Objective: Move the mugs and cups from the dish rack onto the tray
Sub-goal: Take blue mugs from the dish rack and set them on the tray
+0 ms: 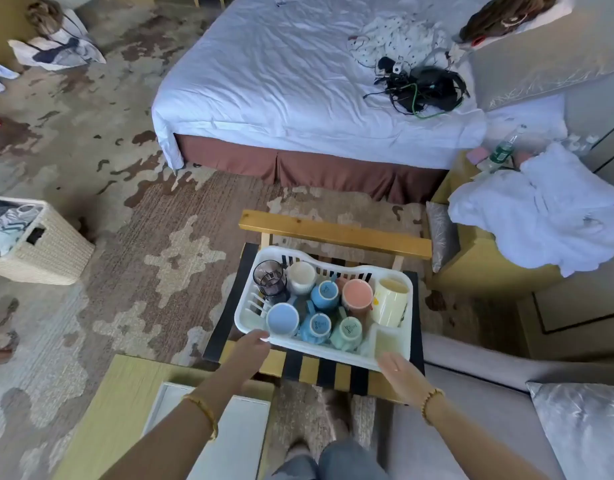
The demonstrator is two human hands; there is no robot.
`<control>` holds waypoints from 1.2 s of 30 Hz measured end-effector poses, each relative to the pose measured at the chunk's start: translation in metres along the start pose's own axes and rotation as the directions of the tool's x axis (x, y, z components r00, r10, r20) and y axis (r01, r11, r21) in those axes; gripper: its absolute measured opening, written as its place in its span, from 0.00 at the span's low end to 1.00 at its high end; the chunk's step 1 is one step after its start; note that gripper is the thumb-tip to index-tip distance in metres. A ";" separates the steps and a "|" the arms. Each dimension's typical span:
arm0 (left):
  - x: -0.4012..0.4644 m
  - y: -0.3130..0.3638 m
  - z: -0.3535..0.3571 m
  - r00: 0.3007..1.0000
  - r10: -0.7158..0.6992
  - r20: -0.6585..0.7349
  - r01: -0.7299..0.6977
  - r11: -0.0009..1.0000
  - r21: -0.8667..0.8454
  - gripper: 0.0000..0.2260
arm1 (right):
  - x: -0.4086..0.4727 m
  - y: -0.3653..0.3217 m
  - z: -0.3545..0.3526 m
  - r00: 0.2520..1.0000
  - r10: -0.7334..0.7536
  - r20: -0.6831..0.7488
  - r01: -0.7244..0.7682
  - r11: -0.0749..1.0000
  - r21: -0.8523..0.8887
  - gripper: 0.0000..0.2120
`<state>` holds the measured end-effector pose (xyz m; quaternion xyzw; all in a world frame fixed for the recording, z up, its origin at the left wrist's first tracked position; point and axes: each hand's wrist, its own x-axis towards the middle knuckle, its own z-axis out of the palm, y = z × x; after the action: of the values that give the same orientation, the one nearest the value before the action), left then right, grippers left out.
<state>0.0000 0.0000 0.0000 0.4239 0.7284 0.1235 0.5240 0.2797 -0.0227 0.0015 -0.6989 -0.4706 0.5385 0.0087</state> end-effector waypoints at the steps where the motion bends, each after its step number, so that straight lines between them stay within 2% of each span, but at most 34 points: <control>1: 0.016 0.010 0.005 0.999 0.041 0.018 -0.041 0.999 0.020 0.12 | 0.018 -0.006 -0.004 0.999 -0.027 -0.024 0.027 1.000 -0.017 0.11; 3: 0.040 0.034 0.014 0.997 0.066 0.046 -0.069 0.996 0.060 0.11 | 0.047 -0.022 -0.014 0.999 -0.029 -0.015 0.028 0.997 -0.073 0.20; 5: 0.063 0.057 0.027 0.996 0.070 0.062 -0.080 0.979 0.185 0.17 | 0.073 -0.039 -0.022 0.998 -0.060 0.004 0.060 0.988 -0.142 0.23; 7: 0.085 0.070 0.041 0.992 0.086 0.093 -0.112 0.937 0.330 0.22 | 0.095 -0.047 -0.026 0.996 -0.092 0.018 0.094 0.971 -0.222 0.23; 9: 0.107 0.077 0.057 0.990 0.075 0.122 -0.119 0.906 0.405 0.25 | 0.117 -0.057 -0.030 0.991 -0.133 0.032 0.137 0.947 -0.291 0.23; 12: 0.136 0.079 0.080 0.985 0.049 0.164 -0.123 0.871 0.476 0.27 | 0.153 -0.067 -0.030 0.981 -0.179 0.075 0.194 0.900 -0.390 0.24; 15: 0.161 0.077 0.098 0.985 0.026 0.173 -0.109 0.866 0.489 0.29 | 0.185 -0.078 -0.029 0.973 -0.155 0.168 0.218 0.852 -0.475 0.22; 20: 0.188 0.073 0.118 0.991 0.001 0.135 -0.077 0.824 0.561 0.33 | 0.227 -0.083 -0.027 0.982 -0.089 0.166 0.155 0.883 -0.443 0.21; 23: 0.197 0.072 0.130 0.995 -0.016 0.095 -0.042 0.813 0.580 0.33 | 0.236 -0.078 -0.023 0.963 -0.045 0.267 0.137 0.932 -0.335 0.25; 26: 0.201 0.072 0.140 0.998 -0.030 0.048 -0.006 0.790 0.614 0.31 | 0.240 -0.073 -0.022 0.978 -0.068 0.199 0.140 0.916 -0.376 0.21; 31: 0.207 0.075 0.140 1.000 0.010 0.013 -0.016 0.762 0.647 0.25 | 0.236 -0.071 -0.025 0.980 -0.108 0.165 0.154 0.944 -0.294 0.17; 36: 0.206 0.083 0.129 0.999 0.037 0.025 -0.044 0.762 0.646 0.22 | 0.233 -0.072 -0.025 0.967 -0.119 0.223 0.176 0.950 -0.256 0.25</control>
<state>0.1335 0.1705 -0.1382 0.5947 0.7142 -0.1260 0.3471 0.2470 0.1853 -0.1237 -0.5967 -0.5903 0.5350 -0.0962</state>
